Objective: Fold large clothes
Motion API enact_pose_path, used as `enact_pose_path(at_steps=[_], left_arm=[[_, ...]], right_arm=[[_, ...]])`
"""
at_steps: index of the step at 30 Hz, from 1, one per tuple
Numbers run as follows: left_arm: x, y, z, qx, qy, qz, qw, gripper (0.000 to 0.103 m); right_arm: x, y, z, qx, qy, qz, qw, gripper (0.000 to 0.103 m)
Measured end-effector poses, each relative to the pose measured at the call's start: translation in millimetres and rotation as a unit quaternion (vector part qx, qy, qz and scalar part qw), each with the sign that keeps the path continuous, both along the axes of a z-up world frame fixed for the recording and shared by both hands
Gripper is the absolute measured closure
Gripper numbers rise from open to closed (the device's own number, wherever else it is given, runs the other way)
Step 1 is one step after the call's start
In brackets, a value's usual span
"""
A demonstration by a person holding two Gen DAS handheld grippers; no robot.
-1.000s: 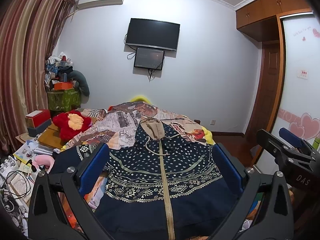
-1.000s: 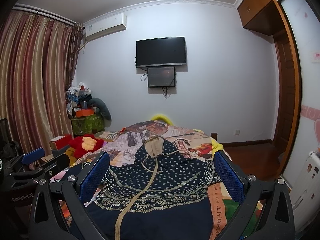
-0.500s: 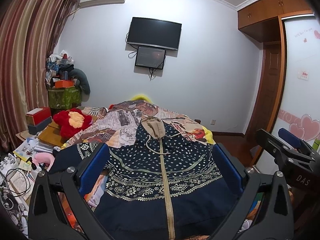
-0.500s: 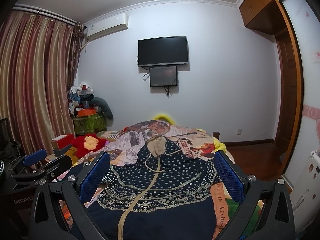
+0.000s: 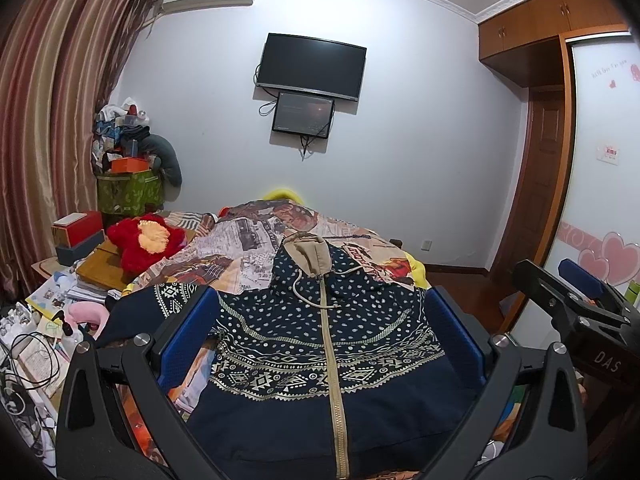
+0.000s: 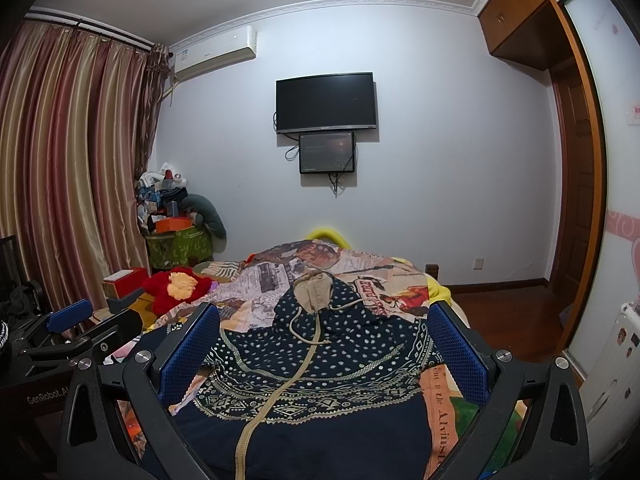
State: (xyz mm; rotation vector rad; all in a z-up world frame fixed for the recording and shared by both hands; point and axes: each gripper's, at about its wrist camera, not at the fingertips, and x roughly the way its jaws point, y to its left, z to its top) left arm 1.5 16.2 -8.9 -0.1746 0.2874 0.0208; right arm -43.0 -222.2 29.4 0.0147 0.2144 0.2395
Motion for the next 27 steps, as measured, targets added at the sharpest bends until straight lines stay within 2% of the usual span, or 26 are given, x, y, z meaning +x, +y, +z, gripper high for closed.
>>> enact_pose_path(at_steps=[21, 27], left_arm=[[-1.7, -0.2, 0.5, 0.000, -0.006, 0.004, 1.0000, 0.000], [6.1, 10.5, -1.2, 0.002, -0.005, 0.017, 0.9998, 0.000]], right_arm=[[0.4, 0.3, -0.8, -0.001, 0.001, 0.000, 1.000, 0.000], [7.5, 3.8, -2.4, -0.005, 0.005, 0.001, 1.000, 0.000]])
